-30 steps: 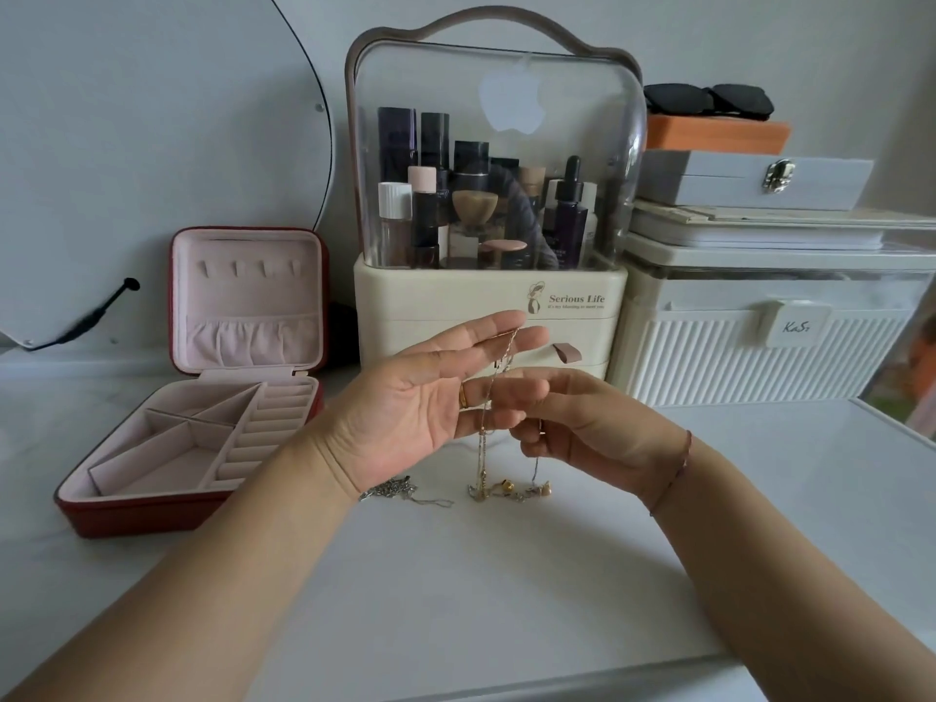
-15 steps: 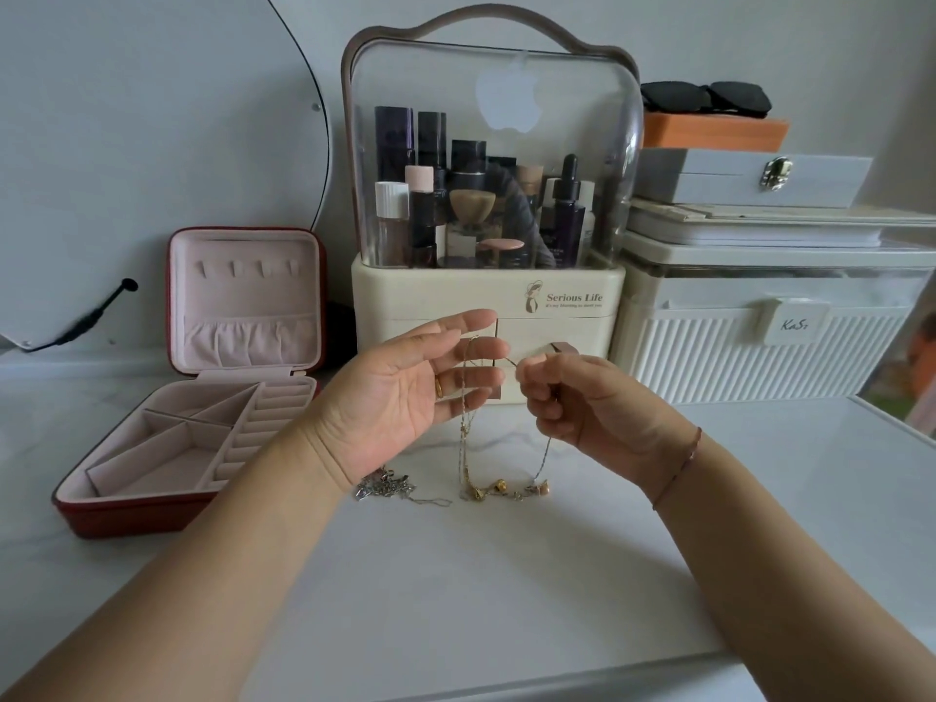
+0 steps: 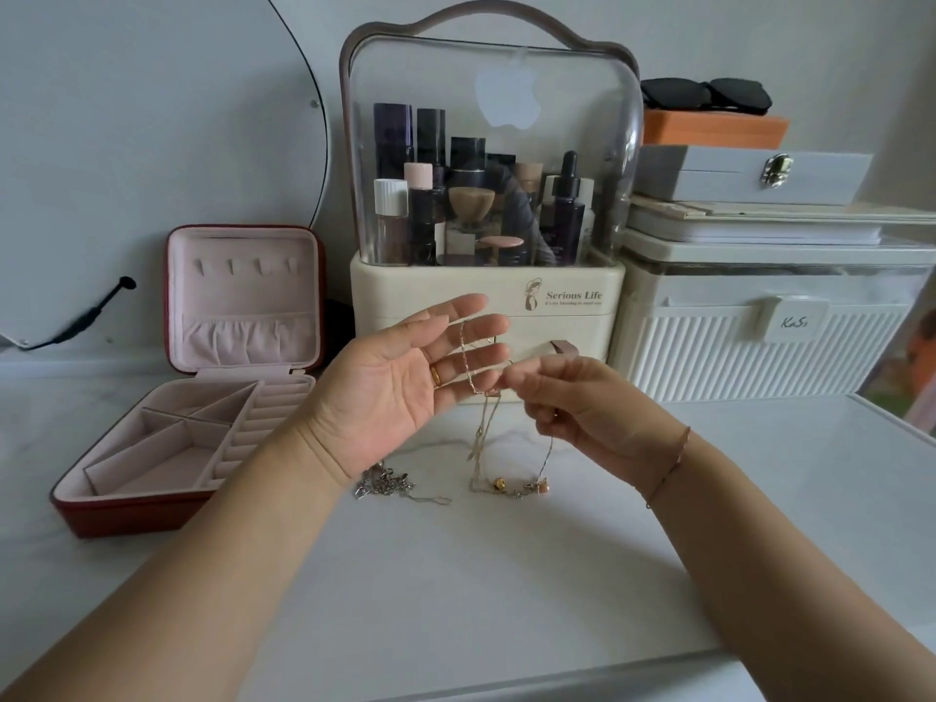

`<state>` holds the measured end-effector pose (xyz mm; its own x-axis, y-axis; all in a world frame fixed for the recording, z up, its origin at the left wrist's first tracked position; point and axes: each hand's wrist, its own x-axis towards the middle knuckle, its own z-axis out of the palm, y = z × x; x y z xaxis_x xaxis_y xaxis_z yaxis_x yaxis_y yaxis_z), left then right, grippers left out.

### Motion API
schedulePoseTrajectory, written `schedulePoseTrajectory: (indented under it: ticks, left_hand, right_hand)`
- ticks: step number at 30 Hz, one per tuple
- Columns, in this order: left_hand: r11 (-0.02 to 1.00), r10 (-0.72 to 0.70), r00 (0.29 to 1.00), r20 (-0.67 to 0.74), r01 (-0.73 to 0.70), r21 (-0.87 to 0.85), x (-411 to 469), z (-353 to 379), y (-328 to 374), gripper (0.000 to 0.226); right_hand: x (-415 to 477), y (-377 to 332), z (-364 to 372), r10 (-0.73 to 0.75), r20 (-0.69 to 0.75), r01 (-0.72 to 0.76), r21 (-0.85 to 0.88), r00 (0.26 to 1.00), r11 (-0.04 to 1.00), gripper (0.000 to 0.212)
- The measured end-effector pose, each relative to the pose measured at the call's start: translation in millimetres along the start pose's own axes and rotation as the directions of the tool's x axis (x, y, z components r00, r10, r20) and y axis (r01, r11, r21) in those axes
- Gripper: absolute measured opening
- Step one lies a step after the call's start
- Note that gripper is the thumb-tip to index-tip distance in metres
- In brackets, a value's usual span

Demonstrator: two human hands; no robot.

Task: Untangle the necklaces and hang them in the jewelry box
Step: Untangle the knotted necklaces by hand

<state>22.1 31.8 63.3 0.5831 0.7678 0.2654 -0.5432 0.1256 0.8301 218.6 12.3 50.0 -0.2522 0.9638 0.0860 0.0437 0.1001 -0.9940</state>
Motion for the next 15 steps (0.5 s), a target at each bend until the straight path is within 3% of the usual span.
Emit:
schedulePoseTrajectory:
  ticks: [3, 9, 15]
  left_hand:
    - [1.000, 0.006, 0.992, -0.122, -0.007, -0.011, 2, -2, 0, 0.035]
    - [1.000, 0.010, 0.956, -0.293, -0.010, 0.001, 5, -6, -3, 0.033]
    - [0.964, -0.025, 0.948, -0.317, 0.107, 0.243, 5, -5, -5, 0.031]
  right_hand:
    - [0, -2, -6, 0.008, -0.068, 0.004, 0.169, 0.998, 0.986, 0.008]
    - [3, -2, -9, -0.019, -0.060, 0.034, 0.270, 0.998, 0.962, 0.010]
    - [4, -4, -15, -0.096, -0.078, 0.120, 0.422, 0.992, 0.899, 0.011]
